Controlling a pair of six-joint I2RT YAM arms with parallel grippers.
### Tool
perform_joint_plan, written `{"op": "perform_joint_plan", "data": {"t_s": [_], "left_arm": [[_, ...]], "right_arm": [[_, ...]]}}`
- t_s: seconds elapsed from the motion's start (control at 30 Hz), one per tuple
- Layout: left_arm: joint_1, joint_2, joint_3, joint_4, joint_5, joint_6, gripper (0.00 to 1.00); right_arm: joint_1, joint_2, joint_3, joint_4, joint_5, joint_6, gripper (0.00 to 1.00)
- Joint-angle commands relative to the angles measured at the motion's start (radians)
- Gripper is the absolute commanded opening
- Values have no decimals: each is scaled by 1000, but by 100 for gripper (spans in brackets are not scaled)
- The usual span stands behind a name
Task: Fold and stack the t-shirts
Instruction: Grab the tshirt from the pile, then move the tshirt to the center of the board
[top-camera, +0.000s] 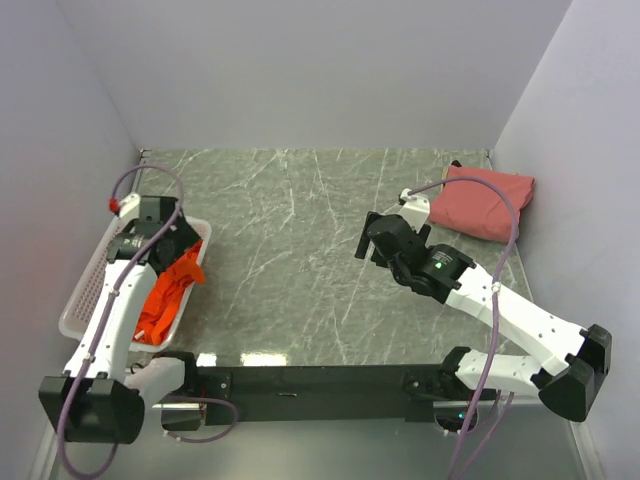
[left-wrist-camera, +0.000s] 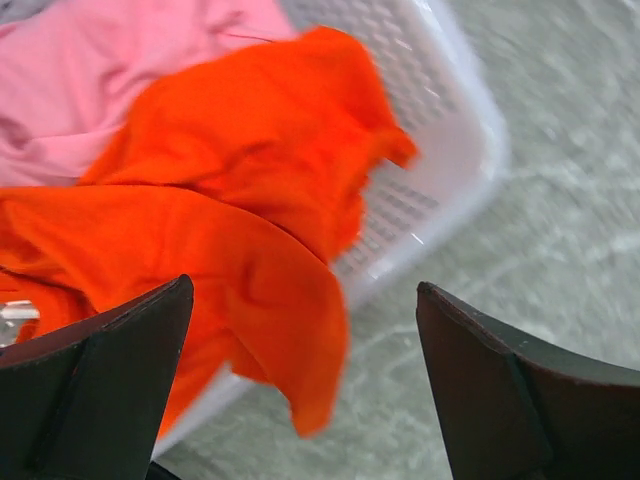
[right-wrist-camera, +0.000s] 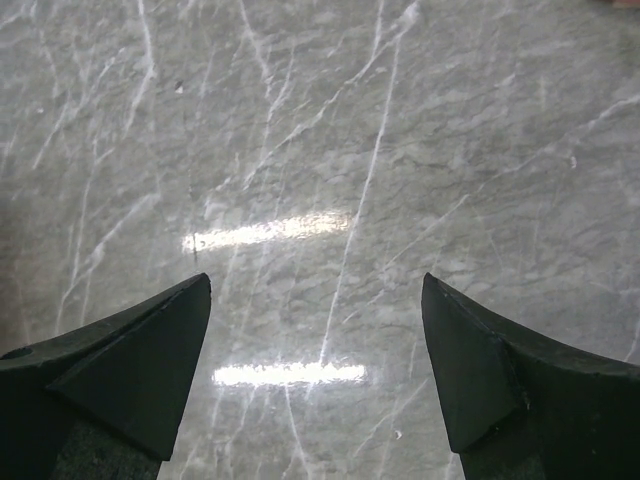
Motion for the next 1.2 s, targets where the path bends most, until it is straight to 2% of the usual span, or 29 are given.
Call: {"op": "perform_joint_plan", "data": {"t_s": [0.0,0.1,0.4,0.53,0.57,0.6,0.67,0.7,0.73,0.83,0.93,0.97,1.03,1.07,1.1,1.17], "left_arm": [[134,-14,-21,62,77,33,99],[182,15,-29,70,112,46,99],[193,89,-113,146,206,41,98],[193,89,-171,180,233,38,87],[193,86,-177,185,239,40,78],[193,84,-185,188,246,49,74],[193,81,-183,188,267,64,49],[193,78,-173,182,270,70,34],[193,74,-162,173,261,73,1],[194,45,-60,110,249,90,1],[193,15,137,44,261,110,1],[193,15,250,38,301,116,1],[180,32,374,12,353,112,0],[165,55,469,19,396,112,1],[163,64,503,66,527,103,1],[156,72,559,143,667,42,1]], "right_arm": [[-5,-13,-3,52,-31,10,92],[-5,-23,-23,66,-53,14,91],[-7,-33,-33,66,-42,0,91],[-9,-33,-27,66,-34,-6,91],[-10,-33,-26,68,-33,-9,91],[-13,-33,-26,68,-33,-7,91],[-15,-28,-23,75,-36,-15,91],[-13,-27,-17,75,-36,-15,91],[-15,-22,-15,75,-36,-21,91],[-15,-10,0,74,-36,-29,91],[-15,-4,6,80,-40,-32,91],[-16,-2,8,80,-42,-32,91],[-16,1,10,80,-39,-32,91],[-16,4,13,77,-37,-30,91],[-18,4,16,74,-36,-27,91],[-16,0,19,69,-27,-29,91]]}}
